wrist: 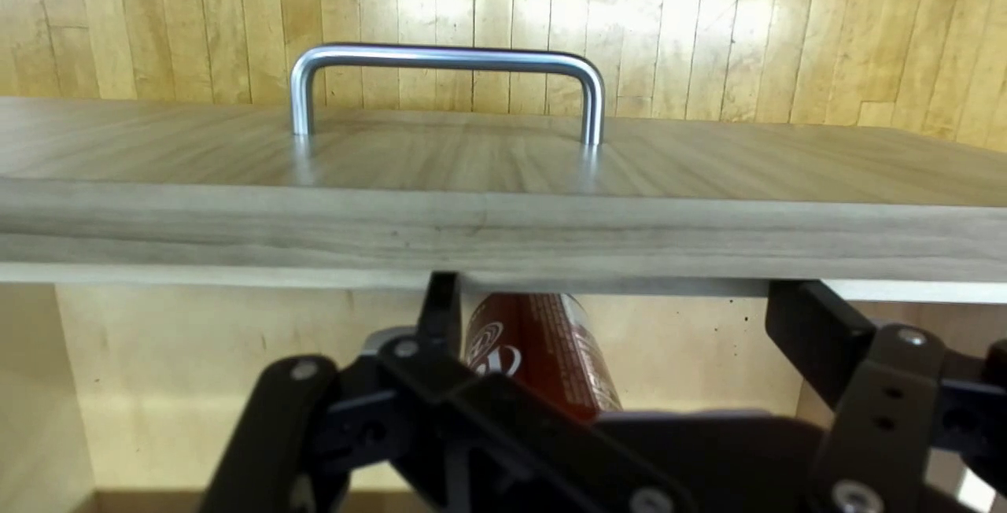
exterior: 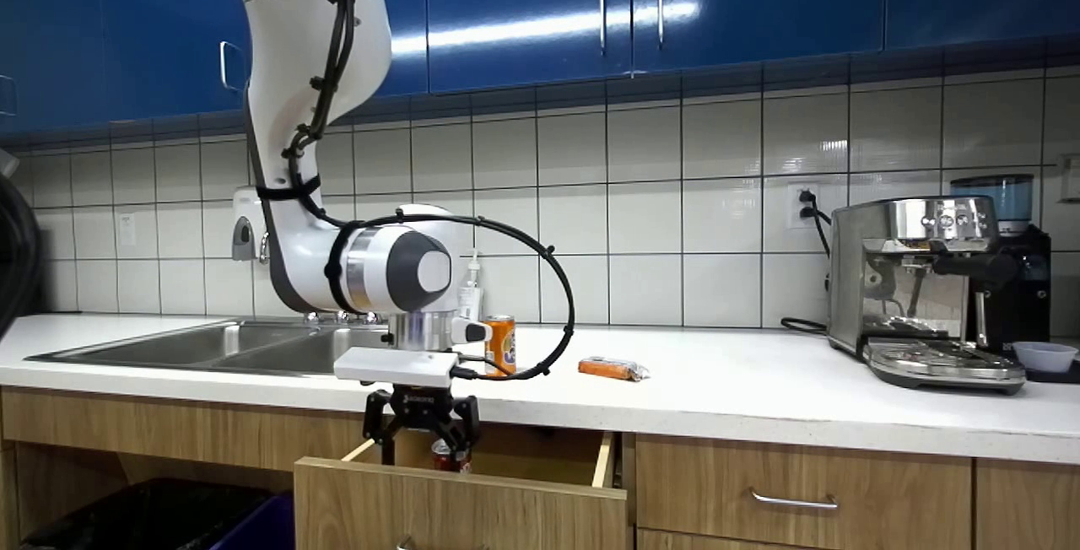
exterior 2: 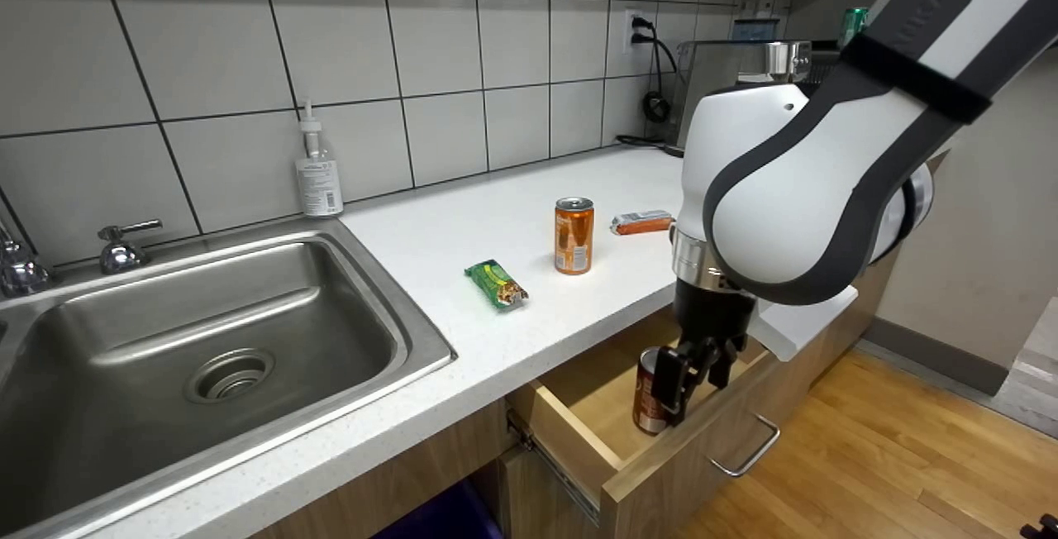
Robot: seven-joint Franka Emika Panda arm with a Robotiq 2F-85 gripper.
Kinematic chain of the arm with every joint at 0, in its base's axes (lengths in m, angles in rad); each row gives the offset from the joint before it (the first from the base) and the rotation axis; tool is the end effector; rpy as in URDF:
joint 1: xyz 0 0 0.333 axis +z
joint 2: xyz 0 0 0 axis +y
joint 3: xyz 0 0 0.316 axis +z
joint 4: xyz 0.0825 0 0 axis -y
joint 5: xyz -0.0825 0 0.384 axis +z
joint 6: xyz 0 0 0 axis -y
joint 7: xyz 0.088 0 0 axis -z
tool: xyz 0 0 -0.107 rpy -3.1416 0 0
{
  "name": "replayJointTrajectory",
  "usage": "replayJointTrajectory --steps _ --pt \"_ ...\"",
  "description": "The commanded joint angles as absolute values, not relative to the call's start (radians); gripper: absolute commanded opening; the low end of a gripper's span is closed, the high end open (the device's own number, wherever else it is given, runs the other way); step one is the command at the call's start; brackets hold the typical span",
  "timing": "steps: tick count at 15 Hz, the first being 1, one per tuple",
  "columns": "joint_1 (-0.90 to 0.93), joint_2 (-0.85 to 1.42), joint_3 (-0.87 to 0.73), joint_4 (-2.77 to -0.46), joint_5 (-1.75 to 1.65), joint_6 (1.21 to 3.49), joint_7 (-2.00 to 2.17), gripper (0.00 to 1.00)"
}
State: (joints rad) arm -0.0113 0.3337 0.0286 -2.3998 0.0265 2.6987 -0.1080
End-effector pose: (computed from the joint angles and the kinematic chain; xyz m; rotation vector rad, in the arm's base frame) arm 0.4937 0.0084 0.1749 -3.1154 -0.1555 0.0527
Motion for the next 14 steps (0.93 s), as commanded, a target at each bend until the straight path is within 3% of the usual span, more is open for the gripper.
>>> replayJointTrajectory --steps 1,14 --pt "0.011 0.289 0.022 -2.45 0.001 2.671 -0.067 1.0" --pt "0.021 0.249 0.024 -2.508 -0.008 2.67 -0.061 1.0"
